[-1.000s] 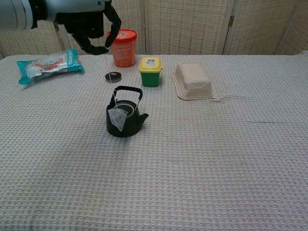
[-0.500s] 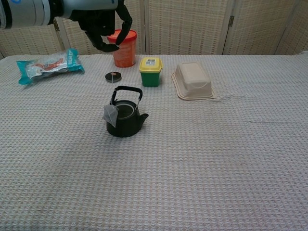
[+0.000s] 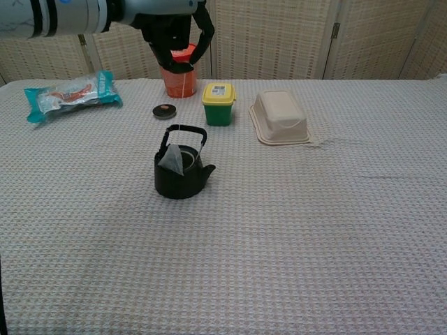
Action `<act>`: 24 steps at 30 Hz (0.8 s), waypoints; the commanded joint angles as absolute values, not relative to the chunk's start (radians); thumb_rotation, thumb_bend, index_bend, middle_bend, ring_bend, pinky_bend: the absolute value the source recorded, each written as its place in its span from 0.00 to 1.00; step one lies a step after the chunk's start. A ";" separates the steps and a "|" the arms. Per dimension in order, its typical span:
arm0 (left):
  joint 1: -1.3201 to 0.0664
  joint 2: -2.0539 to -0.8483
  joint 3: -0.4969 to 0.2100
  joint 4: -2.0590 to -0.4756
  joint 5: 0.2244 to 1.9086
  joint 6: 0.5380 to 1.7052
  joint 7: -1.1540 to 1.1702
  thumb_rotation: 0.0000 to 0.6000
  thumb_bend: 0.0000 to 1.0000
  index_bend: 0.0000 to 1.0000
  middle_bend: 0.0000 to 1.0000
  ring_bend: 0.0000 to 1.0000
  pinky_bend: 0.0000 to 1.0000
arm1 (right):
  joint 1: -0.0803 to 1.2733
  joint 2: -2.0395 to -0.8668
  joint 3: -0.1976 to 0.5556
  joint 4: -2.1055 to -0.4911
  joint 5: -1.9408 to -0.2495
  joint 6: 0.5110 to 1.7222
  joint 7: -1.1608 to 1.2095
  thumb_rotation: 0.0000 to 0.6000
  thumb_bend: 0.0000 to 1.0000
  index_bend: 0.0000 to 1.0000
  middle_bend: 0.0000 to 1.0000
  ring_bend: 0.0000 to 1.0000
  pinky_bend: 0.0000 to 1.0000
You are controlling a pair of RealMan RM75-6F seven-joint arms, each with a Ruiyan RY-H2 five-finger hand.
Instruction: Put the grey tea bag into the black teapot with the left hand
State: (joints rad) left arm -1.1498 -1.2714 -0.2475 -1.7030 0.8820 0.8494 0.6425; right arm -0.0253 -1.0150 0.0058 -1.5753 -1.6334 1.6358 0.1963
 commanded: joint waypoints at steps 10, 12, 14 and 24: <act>-1.145 -1.305 -0.217 -1.600 0.919 0.811 0.529 1.00 0.50 0.65 1.00 1.00 1.00 | -0.013 -1.016 0.016 -1.581 -1.613 1.606 0.182 1.00 0.23 0.00 0.00 0.00 0.00; -1.135 -1.306 -0.209 -1.595 0.937 0.813 0.506 1.00 0.50 0.65 1.00 1.00 1.00 | -0.012 -1.017 0.014 -1.582 -1.618 1.605 0.177 1.00 0.23 0.00 0.00 0.00 0.00; -1.119 -1.303 -0.202 -1.598 0.955 0.820 0.479 1.00 0.50 0.65 1.00 1.00 1.00 | -0.012 -1.018 0.014 -1.583 -1.619 1.605 0.174 1.00 0.23 0.00 0.00 0.00 0.00; -1.007 -1.289 -0.152 -1.532 1.062 0.853 0.303 1.00 0.50 0.65 1.00 1.00 1.00 | -0.009 -1.028 0.002 -1.591 -1.642 1.599 0.135 1.00 0.23 0.00 0.00 0.00 0.00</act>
